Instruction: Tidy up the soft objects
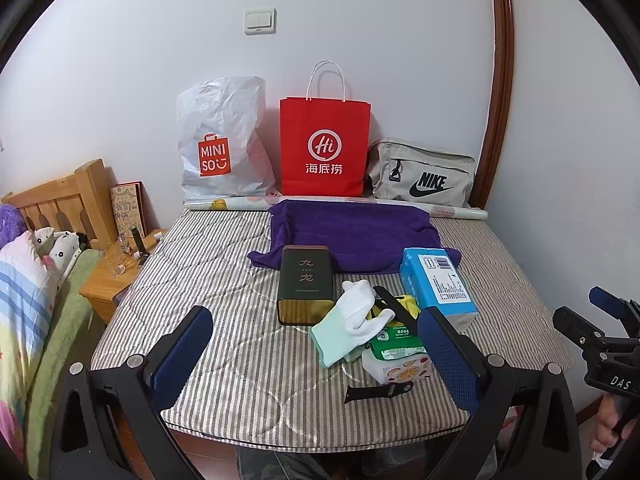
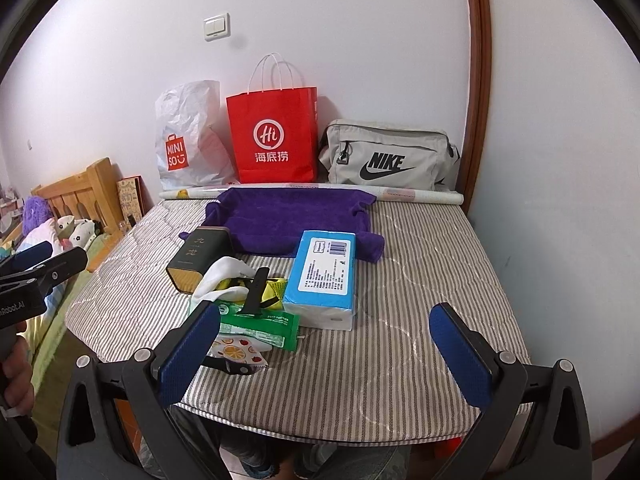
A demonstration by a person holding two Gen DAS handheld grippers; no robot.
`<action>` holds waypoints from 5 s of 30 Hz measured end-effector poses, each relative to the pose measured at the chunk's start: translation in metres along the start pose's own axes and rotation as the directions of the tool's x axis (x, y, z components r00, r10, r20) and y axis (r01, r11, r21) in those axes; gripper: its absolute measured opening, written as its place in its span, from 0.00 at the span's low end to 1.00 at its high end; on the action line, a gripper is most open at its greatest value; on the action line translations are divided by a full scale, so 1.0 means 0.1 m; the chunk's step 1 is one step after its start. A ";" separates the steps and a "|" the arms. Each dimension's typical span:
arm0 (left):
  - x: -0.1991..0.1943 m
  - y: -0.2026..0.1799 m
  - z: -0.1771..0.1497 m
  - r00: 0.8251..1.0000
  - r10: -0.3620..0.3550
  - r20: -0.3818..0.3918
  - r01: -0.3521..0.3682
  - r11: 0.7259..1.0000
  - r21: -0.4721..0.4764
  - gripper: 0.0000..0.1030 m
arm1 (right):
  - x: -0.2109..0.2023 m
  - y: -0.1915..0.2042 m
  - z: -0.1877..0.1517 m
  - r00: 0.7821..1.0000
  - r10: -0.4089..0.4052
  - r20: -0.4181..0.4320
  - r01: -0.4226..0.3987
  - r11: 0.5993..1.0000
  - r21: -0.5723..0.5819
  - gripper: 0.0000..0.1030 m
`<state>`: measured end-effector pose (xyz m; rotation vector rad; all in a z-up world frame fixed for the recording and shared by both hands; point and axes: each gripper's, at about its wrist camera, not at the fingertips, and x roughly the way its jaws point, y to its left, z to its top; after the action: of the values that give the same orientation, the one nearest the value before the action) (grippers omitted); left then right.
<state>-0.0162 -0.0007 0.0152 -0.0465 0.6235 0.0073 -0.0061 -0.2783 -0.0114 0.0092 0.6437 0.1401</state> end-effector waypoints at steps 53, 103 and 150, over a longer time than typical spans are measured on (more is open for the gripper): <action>0.47 0.16 -0.10 0.994 0.020 -0.107 -0.021 1.000 -0.011 1.00 | 0.37 0.12 -0.15 0.995 0.059 -0.076 -0.062 0.998 -0.033 1.00; 1.56 0.74 -0.72 0.945 -0.044 -0.324 0.001 0.991 -0.133 1.00 | 1.67 0.83 -0.83 0.932 0.140 -0.334 -0.162 0.986 -0.038 0.80; 1.66 0.46 -0.66 0.942 -0.106 -0.318 0.080 0.993 -0.092 1.00 | 1.56 0.49 -0.82 0.897 0.280 -0.342 -0.274 0.959 0.066 0.49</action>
<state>0.0796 0.0411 -0.1372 -0.1551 0.9488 -0.0690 0.0623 -0.2121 -0.1678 0.0946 0.9988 0.4197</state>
